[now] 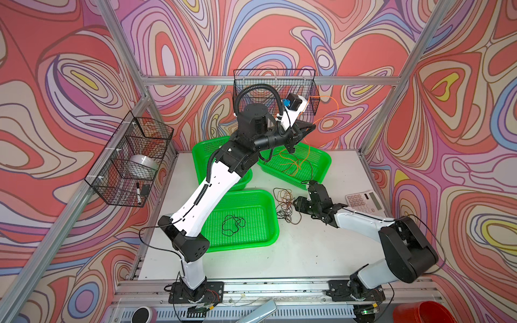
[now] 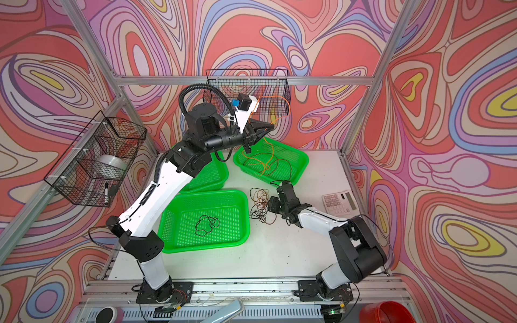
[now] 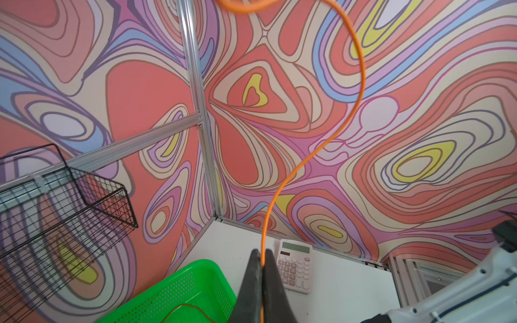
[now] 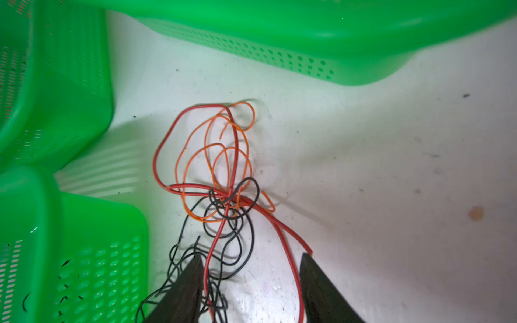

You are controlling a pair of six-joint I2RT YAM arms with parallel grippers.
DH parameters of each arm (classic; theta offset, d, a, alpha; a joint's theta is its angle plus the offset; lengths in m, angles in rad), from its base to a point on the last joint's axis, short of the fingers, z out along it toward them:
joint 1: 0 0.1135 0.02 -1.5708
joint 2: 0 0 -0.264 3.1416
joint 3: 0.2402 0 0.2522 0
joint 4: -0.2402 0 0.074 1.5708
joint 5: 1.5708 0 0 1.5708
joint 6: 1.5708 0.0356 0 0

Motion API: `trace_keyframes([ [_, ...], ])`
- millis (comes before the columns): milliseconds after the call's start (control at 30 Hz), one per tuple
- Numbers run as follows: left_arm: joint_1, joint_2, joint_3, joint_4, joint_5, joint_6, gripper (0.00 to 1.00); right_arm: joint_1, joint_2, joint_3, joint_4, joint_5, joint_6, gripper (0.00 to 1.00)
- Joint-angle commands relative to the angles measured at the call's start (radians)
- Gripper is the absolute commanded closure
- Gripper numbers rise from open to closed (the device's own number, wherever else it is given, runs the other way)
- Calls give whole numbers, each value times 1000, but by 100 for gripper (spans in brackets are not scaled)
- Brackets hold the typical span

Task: Untangle the cables

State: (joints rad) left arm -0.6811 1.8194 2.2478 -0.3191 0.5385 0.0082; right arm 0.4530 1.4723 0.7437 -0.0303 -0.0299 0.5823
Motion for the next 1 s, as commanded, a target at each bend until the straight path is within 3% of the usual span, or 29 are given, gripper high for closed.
trace_keyframes([
  [0,50,9,-6,-47,-20,16,100,4,-106,9,-79,40,-95,39],
  [200,157,-9,-49,-68,-39,19,100,4,-195,43,-262,77,-170,35],
  [533,410,32,-130,-111,-157,64,100,4,-274,103,-368,63,-198,38],
  [833,583,102,-442,117,-165,-14,100,5,-234,123,-382,39,-178,43],
  [967,621,206,-464,128,-131,-51,100,4,-190,131,-359,17,-163,44],
])
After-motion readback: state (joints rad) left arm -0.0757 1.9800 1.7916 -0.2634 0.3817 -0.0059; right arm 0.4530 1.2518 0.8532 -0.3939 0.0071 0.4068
